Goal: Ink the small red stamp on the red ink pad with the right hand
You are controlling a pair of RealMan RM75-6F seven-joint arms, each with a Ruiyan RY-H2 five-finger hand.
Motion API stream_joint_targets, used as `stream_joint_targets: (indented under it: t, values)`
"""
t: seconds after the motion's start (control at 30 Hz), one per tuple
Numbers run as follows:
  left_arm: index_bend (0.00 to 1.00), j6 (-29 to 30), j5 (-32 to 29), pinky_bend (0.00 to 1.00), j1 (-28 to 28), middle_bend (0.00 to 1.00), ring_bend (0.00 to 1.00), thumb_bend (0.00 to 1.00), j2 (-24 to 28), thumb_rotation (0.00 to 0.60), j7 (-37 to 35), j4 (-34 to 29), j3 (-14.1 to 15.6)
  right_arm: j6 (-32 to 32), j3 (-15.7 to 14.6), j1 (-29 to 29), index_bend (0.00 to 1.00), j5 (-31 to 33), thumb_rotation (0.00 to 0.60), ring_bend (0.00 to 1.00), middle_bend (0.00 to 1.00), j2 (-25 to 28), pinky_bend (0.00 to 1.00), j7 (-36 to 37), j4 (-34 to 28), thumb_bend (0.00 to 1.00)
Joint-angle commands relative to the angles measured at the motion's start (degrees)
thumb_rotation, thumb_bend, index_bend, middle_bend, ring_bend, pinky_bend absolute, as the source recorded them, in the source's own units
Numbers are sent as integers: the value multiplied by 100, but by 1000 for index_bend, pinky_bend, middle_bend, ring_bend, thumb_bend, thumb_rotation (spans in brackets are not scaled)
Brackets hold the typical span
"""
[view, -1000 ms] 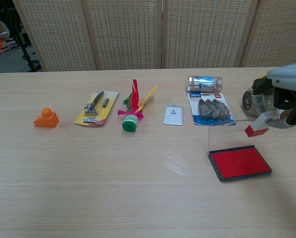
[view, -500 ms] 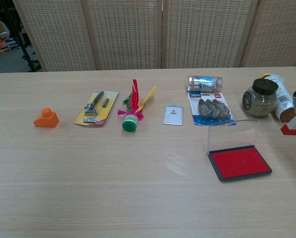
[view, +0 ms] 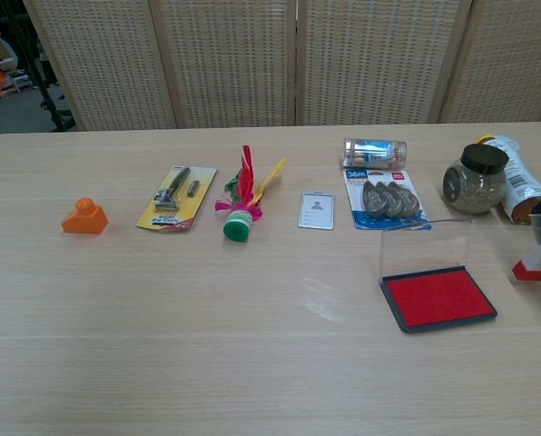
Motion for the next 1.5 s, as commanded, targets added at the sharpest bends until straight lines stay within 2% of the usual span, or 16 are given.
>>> stream_joint_targets:
  t: [0.03, 0.17, 0.4, 0.83, 1.03, 1.5]
  values:
    - [0, 4, -6, 0, 5, 0, 0, 87, 3, 600, -22, 11, -2, -24, 0, 0, 597, 68, 600, 1000, 973, -46, 1000, -72, 38, 672]
    - [0, 5, -1, 0, 7, 0, 0, 87, 4, 600, -42, 28, 0, -38, 24, -5, 597, 116, 600, 1000, 972, -65, 1000, -124, 57, 667]
    - [0, -15, -8, 0, -2, 0, 0, 87, -3, 600, -14, 25, 2, -142, 31, -2, 597, 137, 600, 1000, 970, -67, 1000, -132, 100, 474]
    - [0, -11, -1, 0, -1, 0, 0, 87, -1, 600, -18, 16, 3, -184, 51, -36, 559, 90, 600, 1000, 970, -36, 1000, -101, 79, 345]
    - [0, -5, 3, 0, 1, 0, 0, 88, -6, 600, 0, 11, 5, -186, 65, -46, 521, 30, 600, 1000, 969, -11, 1000, -73, 45, 311]
    - [0, -4, 15, 0, -1, 0, 0, 87, -5, 600, -2, 5, 8, -83, 72, -107, 518, -146, 600, 1000, 967, 127, 1000, -28, -168, 311]
